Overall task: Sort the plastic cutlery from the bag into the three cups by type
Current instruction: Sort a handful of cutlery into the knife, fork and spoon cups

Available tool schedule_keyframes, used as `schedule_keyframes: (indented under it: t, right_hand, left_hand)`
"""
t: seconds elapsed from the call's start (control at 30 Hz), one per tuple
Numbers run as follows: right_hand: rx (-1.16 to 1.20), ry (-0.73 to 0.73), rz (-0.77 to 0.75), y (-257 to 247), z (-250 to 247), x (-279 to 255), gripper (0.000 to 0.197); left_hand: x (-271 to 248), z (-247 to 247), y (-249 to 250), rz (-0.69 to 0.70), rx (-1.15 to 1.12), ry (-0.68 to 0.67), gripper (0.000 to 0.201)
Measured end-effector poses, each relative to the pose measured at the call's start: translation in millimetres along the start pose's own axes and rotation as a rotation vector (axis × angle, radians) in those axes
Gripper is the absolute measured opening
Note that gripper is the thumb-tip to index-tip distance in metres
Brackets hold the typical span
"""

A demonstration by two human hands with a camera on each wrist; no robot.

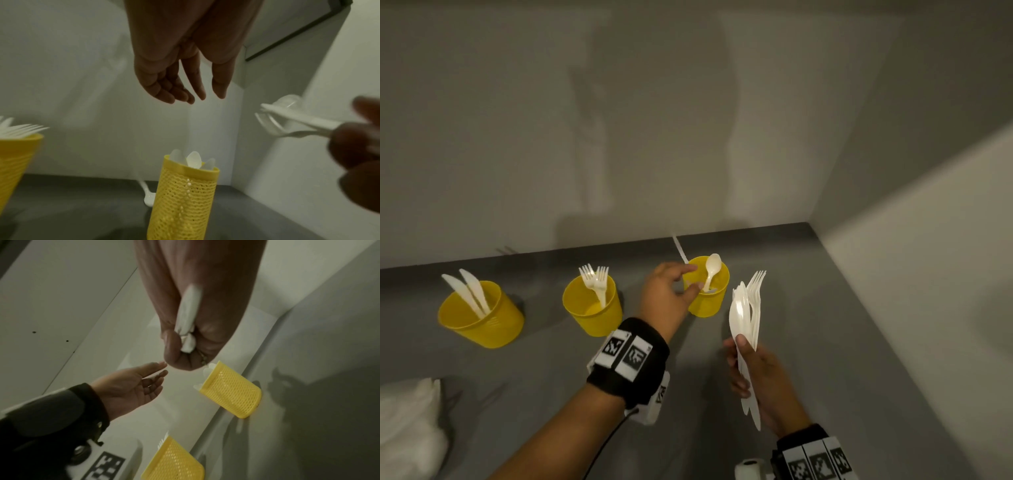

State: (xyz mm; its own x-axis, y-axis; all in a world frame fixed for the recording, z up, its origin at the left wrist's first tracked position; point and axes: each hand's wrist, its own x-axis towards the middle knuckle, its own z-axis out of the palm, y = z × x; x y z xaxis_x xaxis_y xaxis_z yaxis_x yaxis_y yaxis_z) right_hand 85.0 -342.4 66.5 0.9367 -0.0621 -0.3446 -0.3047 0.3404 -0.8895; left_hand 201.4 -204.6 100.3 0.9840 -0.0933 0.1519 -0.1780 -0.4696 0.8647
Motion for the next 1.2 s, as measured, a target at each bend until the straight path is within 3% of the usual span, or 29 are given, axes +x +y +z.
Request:
schedule_keyframes:
  t: [0.2,0.33,0.53,0.67,0.73,0.87,0.93,1.03,1.13,1.2]
  right_hand:
    - [-0.083,-0.025,-0.012,11,25,3,0.024]
    - [-0.101,0.042,-0.004,15,34,2,0.025]
    - [-0.116,0.186,0.025,17,19,-1,0.028]
    - [-0.069,0.276,0.043,20,-3,7,0.03]
    - [-0.032,0.293,0.037,18,-14,12,0.027]
    - [-0.021,0.321,0.04,16,-29,22,0.024]
    - [-0.041,0.333,0.041,16,-33,26,0.024]
    - [-0.064,0.33,0.049,19,-36,31,0.025]
    - [-0.066,0.328,0.067,22,-35,30,0.025]
    - [-0.059,0.333,0.084,23,-34,27,0.025]
  left_hand:
    - [-31,-27,-22,-0.096,-0.11,0.023,0.014]
    - [-17,-40,-31,-0.167,-0.138,0.016,0.016]
    - [73,-22,-32,-0.173,0.128,-0.179,0.029]
    - [144,13,-43,-0.226,0.501,-0.467,0.038]
    - [178,34,-68,-0.254,0.654,-0.57,0.043]
    - [264,93,-187,-0.238,0.938,-0.734,0.059]
    - [267,99,-202,-0.275,0.957,-0.736,0.055]
    - [229,84,-165,-0.275,0.955,-0.691,0.042]
    - [207,74,-151,-0.272,0.838,-0.549,0.024]
    - [197,63,-129,-0.316,0.704,-0.416,0.022]
